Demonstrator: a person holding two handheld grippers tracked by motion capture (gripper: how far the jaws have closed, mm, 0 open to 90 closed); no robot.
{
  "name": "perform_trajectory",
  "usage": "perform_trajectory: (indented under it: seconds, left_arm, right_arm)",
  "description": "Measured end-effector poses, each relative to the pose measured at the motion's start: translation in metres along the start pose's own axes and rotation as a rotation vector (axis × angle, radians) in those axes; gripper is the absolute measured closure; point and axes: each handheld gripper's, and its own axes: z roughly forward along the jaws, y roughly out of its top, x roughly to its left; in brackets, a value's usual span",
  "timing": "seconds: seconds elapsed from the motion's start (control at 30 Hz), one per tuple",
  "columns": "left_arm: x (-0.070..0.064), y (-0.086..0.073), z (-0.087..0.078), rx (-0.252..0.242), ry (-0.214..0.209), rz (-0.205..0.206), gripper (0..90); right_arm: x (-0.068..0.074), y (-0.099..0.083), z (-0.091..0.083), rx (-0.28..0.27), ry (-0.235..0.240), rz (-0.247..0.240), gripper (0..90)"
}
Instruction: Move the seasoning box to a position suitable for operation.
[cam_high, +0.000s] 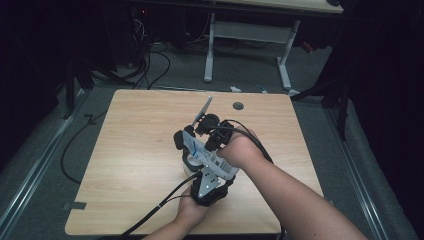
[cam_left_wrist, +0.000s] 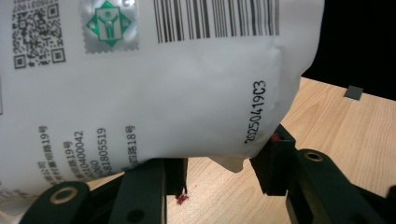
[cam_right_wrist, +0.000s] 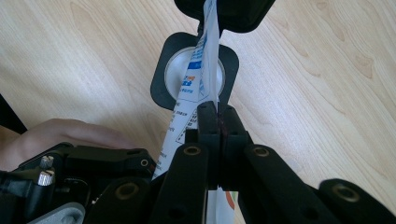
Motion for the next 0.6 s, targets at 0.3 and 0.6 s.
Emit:
perform_trajectory:
  seconds: [0.3, 0.6]
  left_arm:
    - [-0.0005, 0.0004, 0.0006, -0.005, 0.000, -0.002, 61.3]
    - [0.0000, 0.0012, 0.0011, -0.009, 0.004, 0.000, 61.3]
  right_arm:
    - [-0.0004, 0.0004, 0.0013, -0.001, 0.003, 0.003, 90.0]
    - [-0.0012, 0.0020, 0.0026, -0.002, 0.005, 0.000, 90.0]
